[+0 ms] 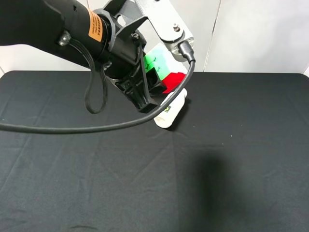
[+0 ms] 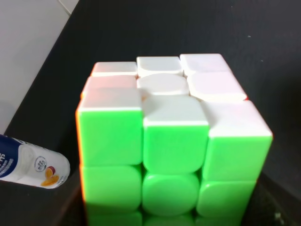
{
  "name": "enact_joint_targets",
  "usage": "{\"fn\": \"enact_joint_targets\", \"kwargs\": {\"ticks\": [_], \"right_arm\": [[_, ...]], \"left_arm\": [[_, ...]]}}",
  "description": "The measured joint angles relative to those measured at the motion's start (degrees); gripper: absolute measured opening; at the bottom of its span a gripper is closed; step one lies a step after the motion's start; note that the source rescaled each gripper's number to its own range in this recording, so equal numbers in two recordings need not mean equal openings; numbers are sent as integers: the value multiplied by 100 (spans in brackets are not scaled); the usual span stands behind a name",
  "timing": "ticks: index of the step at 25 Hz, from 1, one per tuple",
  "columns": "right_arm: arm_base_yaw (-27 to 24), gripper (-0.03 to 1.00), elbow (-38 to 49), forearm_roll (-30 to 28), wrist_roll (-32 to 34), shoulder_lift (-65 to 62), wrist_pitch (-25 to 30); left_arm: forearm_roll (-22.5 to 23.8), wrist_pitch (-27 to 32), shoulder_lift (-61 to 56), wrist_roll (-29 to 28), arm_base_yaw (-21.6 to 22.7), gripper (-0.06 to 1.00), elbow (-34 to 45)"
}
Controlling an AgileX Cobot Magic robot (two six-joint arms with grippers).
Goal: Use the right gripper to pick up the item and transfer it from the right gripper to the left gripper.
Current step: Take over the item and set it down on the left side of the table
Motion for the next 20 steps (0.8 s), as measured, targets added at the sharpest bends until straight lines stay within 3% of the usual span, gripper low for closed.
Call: {"fn": "enact_joint_targets", "kwargs": {"ticks": [5, 15, 20], "right_arm": [[0, 99, 872, -53, 0, -1054, -3], [0, 99, 3901, -61, 40, -3440, 18], [0, 99, 5196, -329, 237, -4656, -78]], "left_arm": [[0, 0, 0, 0, 0, 0, 0], [0, 0, 0, 0, 0, 0, 0], [0, 0, 0, 0, 0, 0, 0]]}}
